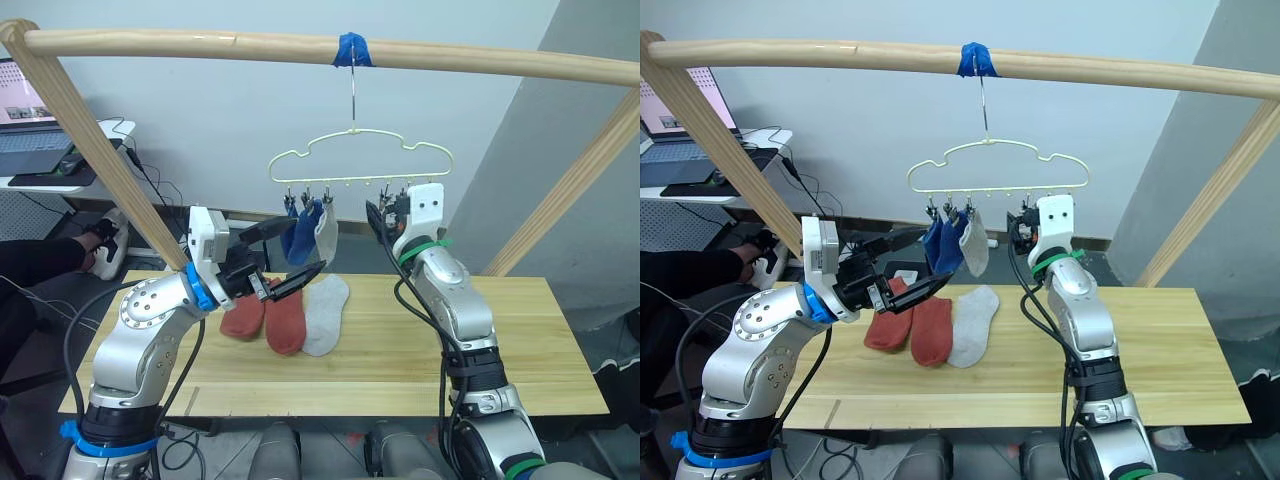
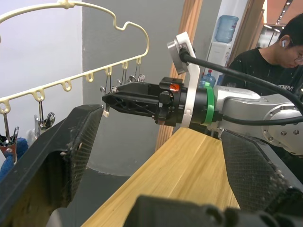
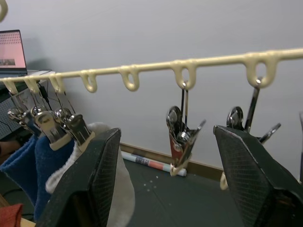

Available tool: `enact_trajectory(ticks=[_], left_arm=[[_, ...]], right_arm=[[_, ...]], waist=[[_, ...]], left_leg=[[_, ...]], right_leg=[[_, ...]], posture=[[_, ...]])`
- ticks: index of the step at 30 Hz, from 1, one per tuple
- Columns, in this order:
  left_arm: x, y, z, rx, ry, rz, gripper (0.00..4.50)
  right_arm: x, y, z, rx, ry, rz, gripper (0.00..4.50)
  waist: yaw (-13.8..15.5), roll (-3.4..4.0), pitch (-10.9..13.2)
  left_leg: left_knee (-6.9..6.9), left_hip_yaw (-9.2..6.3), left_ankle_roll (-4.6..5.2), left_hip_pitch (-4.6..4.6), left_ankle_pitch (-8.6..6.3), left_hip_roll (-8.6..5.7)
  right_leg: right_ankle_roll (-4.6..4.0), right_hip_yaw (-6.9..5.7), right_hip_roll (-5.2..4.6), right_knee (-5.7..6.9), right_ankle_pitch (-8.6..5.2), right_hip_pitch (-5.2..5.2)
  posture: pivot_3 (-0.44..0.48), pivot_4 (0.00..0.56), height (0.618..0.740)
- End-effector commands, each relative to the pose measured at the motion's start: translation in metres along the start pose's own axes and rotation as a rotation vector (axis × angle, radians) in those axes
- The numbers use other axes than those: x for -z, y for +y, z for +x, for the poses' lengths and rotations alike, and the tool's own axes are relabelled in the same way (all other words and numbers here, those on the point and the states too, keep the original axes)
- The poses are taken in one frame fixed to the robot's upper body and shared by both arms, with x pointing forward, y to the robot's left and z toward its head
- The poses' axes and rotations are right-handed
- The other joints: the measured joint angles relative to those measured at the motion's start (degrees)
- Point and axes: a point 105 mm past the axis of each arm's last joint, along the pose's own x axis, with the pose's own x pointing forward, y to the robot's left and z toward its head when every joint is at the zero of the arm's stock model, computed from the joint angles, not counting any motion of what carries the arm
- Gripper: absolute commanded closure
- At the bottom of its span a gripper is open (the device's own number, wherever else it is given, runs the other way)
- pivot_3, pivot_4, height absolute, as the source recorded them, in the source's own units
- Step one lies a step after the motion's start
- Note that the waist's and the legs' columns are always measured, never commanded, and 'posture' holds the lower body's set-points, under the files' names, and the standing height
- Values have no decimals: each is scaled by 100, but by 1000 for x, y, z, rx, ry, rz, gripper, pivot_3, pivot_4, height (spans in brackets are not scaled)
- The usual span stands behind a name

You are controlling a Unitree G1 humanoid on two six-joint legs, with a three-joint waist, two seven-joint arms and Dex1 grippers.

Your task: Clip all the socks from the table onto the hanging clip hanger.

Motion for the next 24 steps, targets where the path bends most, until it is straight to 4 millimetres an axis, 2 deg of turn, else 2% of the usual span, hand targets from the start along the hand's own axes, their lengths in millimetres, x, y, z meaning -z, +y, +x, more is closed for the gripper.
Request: enact_trajectory(ticks=[1, 11, 24], left_arm=[[-12, -2, 2, 7, -38, 38, 0], [-11, -1, 1, -2, -34, 40, 0], [-11, -1, -1, -9, -29, 44, 0]], right_arm=[[-16, 3, 5, -12, -60, 23, 1230], [-18, 9, 12, -35, -65, 43, 1230], [-21, 6, 16, -21, -88, 55, 1230]], waist=[[0, 0, 0], [5, 0, 0], [10, 1, 1]], left_leg=[[0, 0, 0, 0, 0, 0], [-1, 0, 0, 0, 0, 0], [-2, 0, 1, 1, 0, 1]], right_leg=[[0, 0, 0, 0, 0, 0], [0, 0, 0, 0, 0, 0], [0, 0, 1, -1, -1, 0]], posture=[[69, 90, 740], [84, 99, 740], [91, 104, 740]])
